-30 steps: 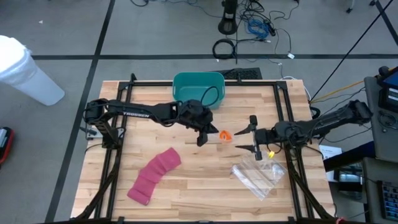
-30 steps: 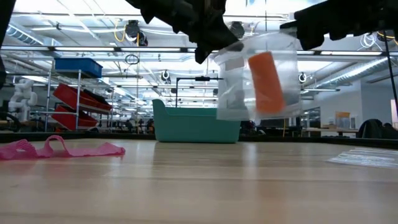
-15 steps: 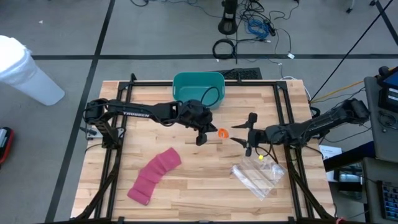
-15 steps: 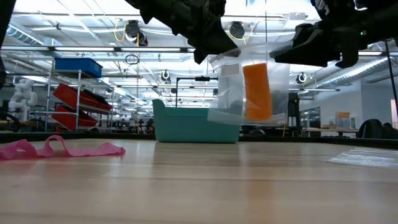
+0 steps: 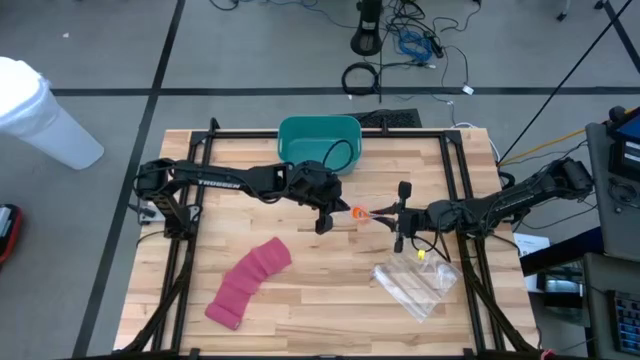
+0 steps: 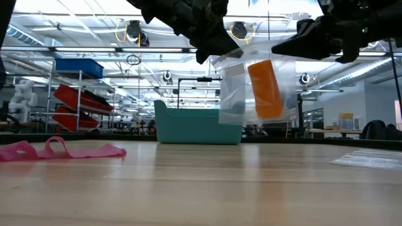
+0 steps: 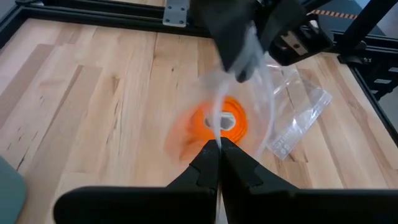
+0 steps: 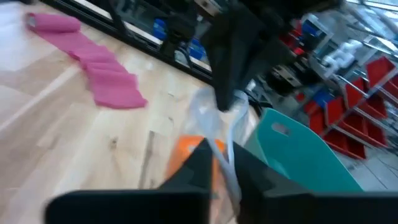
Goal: Roll bandage
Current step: Close the transparent zip bag
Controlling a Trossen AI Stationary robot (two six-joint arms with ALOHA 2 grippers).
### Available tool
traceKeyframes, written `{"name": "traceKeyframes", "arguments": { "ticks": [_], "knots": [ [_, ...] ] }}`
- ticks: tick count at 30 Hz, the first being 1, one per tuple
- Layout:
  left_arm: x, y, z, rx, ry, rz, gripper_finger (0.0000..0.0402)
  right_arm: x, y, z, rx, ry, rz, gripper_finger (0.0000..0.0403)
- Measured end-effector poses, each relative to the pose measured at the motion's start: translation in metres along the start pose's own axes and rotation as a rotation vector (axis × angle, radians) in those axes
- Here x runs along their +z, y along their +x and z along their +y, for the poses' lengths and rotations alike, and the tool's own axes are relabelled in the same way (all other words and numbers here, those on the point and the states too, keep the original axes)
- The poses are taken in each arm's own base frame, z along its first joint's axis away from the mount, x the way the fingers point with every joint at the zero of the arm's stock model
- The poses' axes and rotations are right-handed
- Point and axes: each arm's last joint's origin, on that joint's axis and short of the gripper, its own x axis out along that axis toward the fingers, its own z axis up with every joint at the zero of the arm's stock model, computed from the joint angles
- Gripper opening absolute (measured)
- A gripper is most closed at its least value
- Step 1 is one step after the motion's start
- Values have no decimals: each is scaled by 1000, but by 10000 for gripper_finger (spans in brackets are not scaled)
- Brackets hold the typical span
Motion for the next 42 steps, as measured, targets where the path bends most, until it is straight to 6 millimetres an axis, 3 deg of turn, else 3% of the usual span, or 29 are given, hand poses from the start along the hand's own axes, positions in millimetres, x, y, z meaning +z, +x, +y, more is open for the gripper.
{"name": "traceKeyframes", "arguments": {
  "ticks": [9,13,18,22,30,34,42],
  "knots": [
    [6,0,-1,10,29,-71,9,8,3,-2,34,62,29,1],
    [19,-14,-4,10,115,-158,9,10,4,-5,22,75,36,0],
    [21,-21,-3,13,131,-155,13,14,5,-9,8,97,32,0],
    [17,-17,-4,7,122,-122,43,18,6,-10,4,102,21,0],
    [7,-6,-12,-33,119,-57,140,21,6,-12,0,108,12,0],
    [8,-19,-12,-14,110,-19,168,21,6,-12,-4,108,14,0],
    [18,-48,-7,81,100,-38,171,23,6,-14,-35,130,8,0]
  ]
}}
